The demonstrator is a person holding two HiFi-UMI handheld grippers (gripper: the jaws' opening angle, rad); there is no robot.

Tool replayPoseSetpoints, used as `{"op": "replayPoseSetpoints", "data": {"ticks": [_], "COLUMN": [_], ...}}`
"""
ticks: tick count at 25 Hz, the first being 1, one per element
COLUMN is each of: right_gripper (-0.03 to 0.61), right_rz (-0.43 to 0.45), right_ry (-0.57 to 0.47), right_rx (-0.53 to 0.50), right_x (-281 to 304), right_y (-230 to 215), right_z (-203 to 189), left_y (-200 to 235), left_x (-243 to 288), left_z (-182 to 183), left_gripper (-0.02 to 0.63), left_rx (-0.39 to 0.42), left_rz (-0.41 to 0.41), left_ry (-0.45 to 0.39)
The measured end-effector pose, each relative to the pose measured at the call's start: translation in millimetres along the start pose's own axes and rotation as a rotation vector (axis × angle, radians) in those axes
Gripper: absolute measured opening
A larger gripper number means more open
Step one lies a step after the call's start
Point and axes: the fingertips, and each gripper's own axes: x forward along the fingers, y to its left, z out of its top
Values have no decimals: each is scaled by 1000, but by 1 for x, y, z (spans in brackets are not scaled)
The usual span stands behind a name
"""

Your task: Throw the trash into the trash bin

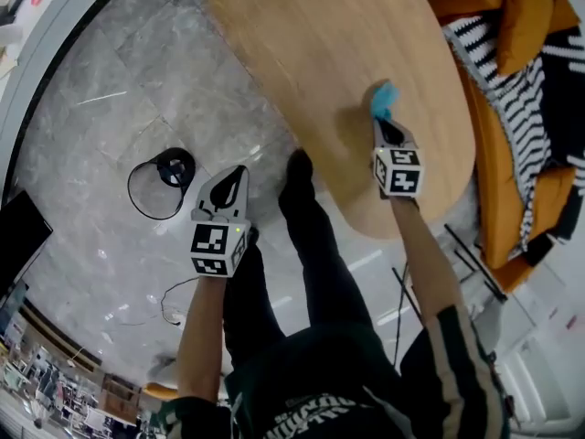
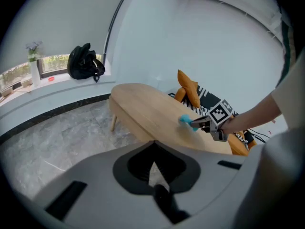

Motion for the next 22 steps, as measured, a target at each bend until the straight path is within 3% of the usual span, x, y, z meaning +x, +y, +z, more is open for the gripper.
{"op": "replayPoseSetpoints", "data": {"ticks": [9, 22], "right_gripper": [8, 8], "right_rz": [163, 414], "right_ry": [-65, -49], "right_rx": [-147, -417], "right_x": [-4, -2], "right_y": [154, 440], "right_z": [49, 56], "left_y": [77, 189], "left_x": [-106, -245], "left_z": [-62, -188], "left_gripper": [0, 0], "left_rx": [-161, -388], "left_rz": [181, 357], "left_ry": [-67, -122]}}
